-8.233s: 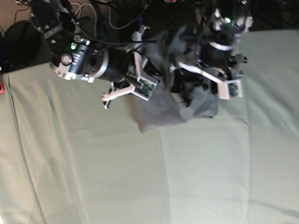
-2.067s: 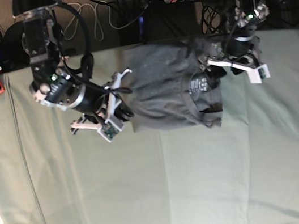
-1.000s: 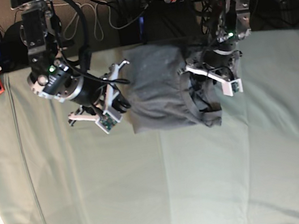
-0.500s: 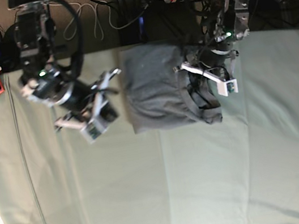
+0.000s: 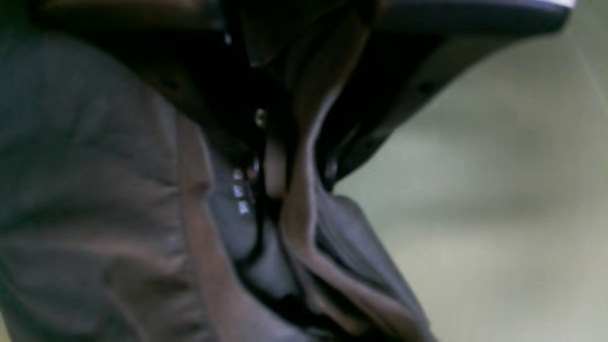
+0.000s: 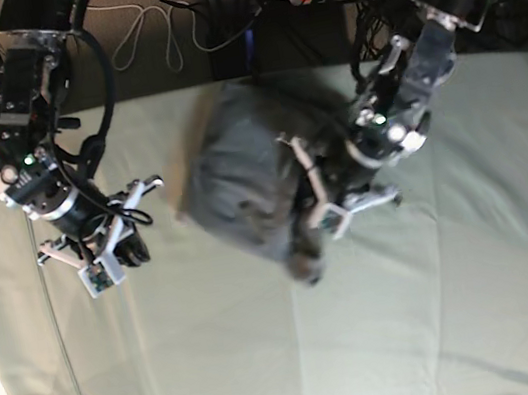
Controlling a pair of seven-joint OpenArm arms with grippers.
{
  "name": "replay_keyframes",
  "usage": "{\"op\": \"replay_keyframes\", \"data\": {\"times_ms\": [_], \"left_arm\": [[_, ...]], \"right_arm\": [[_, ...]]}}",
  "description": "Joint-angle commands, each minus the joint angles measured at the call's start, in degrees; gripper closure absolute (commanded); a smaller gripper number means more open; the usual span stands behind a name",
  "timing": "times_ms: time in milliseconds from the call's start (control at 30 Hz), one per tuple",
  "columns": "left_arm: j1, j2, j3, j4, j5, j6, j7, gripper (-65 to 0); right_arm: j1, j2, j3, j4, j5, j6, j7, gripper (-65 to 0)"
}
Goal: Layout the t-shirt on the table in an organized manner, then fold the t-shirt properly
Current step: 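Press and smooth the folded shirt with the left gripper, collar side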
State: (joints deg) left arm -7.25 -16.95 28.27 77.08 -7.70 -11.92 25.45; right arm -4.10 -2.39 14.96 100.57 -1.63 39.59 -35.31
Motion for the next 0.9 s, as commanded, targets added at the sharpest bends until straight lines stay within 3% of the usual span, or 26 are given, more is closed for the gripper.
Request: {"op": "replay_keyframes", "data": {"times_ms": [0,133,233,333,533,700,867], "left_arm": [[-2.2,0.1,0.5,-0.5,2.5,-0.8,-1.1,-0.2],[-7.7,3.7,3.6,-7.1,12.8,-7.8,-1.2,-0.2],[-11.1,7.3,3.9,-12.6,17.8,-13.8,-1.3,-0.2],[-14.1,11.2,4.2,-16.3,21.6,-17.7,-1.4,-0.1],[-18.0,16.7,4.3,-18.2,27.8,-19.0,-2.3,-0.1],[-18.4,17.5,4.2,-21.4,28.7,-18.5,-10.4,-0.1],[-18.6,19.1,4.1,-26.0,28.7,-18.5,-11.3,-0.5]], "right_arm": [[1.0,0.1,0.1,0.9,0.8,0.4,1.4,-4.1],[1.1,0.2,0.1,0.9,0.8,0.4,1.4,-4.1],[1.1,0.3,0.1,0.9,0.8,0.4,1.4,-4.1],[1.1,0.4,0.1,0.9,0.7,0.4,1.4,-4.1],[1.1,0.4,0.1,0.9,0.6,0.4,1.6,-4.2],[1.1,1.8,0.1,0.8,0.5,0.4,1.8,-4.1],[1.1,2.6,2.0,0.8,0.6,0.4,1.6,-4.1]]}}
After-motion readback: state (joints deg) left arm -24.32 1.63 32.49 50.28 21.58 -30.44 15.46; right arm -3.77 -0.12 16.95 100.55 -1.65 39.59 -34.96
